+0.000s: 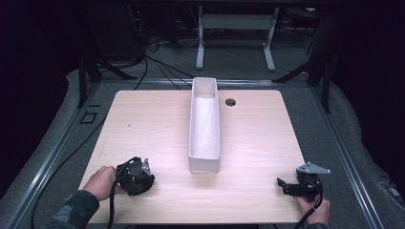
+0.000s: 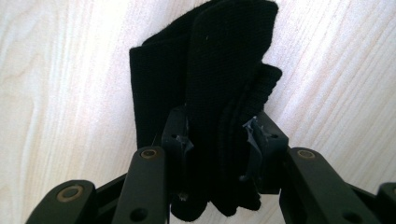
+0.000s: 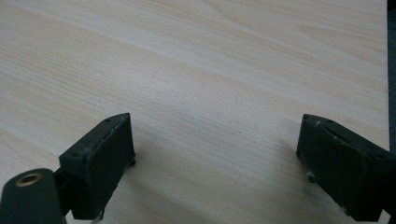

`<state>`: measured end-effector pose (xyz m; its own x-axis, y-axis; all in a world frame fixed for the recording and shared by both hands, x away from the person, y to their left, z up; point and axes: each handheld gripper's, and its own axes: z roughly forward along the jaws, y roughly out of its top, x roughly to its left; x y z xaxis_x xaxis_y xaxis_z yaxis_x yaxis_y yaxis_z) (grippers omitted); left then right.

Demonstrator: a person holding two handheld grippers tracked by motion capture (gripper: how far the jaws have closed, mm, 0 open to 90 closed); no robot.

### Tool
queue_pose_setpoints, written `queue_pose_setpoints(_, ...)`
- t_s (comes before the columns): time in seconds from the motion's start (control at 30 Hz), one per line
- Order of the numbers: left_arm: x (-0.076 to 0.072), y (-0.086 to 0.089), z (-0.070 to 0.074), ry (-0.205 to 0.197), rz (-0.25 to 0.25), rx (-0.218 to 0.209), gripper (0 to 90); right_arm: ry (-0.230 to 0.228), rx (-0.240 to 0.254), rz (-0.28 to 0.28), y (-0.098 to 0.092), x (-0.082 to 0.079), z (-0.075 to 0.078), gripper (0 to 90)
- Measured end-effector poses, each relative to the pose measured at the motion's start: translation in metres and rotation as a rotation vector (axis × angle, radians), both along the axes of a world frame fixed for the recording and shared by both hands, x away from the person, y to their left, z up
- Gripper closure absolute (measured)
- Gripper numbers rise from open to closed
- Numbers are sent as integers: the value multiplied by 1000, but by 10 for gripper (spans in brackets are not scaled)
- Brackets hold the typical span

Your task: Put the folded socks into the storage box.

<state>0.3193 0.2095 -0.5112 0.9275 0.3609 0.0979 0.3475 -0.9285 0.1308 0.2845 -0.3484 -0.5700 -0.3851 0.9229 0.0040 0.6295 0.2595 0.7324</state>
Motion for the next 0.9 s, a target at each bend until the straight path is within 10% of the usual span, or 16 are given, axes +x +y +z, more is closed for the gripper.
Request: queue_pose_setpoints(0.9, -1, 2, 24, -21, -2, -11, 642, 32, -15, 37, 2, 2, -1, 0)
